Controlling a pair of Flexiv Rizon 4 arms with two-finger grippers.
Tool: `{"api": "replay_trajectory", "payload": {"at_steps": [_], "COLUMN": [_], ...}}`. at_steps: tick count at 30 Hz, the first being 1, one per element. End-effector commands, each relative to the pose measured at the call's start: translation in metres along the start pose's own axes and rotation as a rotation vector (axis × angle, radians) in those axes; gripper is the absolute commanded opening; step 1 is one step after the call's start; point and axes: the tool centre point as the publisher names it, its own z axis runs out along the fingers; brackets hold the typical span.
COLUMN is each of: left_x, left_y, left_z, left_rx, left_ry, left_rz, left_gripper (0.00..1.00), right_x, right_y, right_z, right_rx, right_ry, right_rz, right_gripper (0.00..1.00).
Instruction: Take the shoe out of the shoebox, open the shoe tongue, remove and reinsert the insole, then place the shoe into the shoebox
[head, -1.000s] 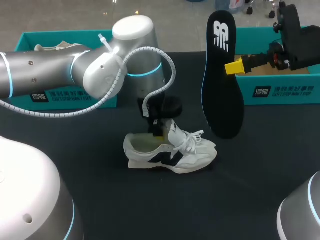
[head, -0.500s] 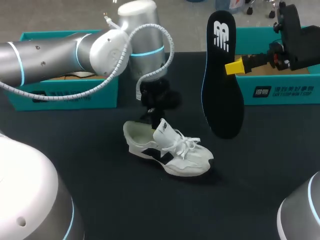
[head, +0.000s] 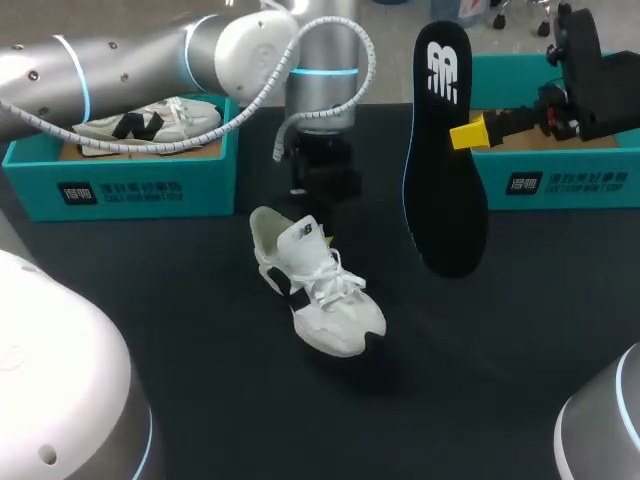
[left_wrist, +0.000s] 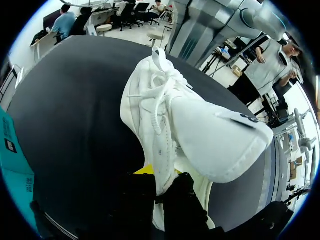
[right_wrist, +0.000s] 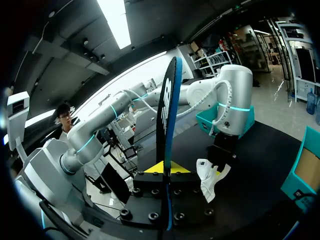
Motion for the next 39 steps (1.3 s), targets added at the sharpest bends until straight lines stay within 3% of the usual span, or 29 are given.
{"api": "replay_trajectory", "payload": {"at_steps": [1, 8, 13, 27, 39], "left_x": [-0.004, -0.006, -0.014, -0.043, -0.07], "left_y": [0.001, 0.0, 0.005, 0.008, 0.021], "left_z": [-0.002, -0.004, -0.011, -0.021, -0.006], "left_rx": [-0.019, -0.029, -0.08, -0.159, -0.185], "left_ry": [0.11, 0.119, 0.124, 0.194, 0.241], "left_rz": [0.177, 0.215, 0.235, 0.334, 0.382], "left_gripper": [0.0, 0.0, 0.0, 0.0, 0.0], "right_x": [-0.002, -0.002, -0.002, -0.002, -0.002], "right_y": [0.001, 0.001, 0.001, 0.001, 0.001], "right_z": [0.002, 0.002, 0.002, 0.002, 0.002], "right_rx": [0.002, 0.002, 0.002, 0.002, 0.002], "right_ry": [0.001, 0.001, 0.001, 0.001, 0.001], "right_rz": [0.0, 0.0, 0.0, 0.0, 0.0], "right_gripper": [0.0, 0.0, 0.0, 0.0, 0.0]}}
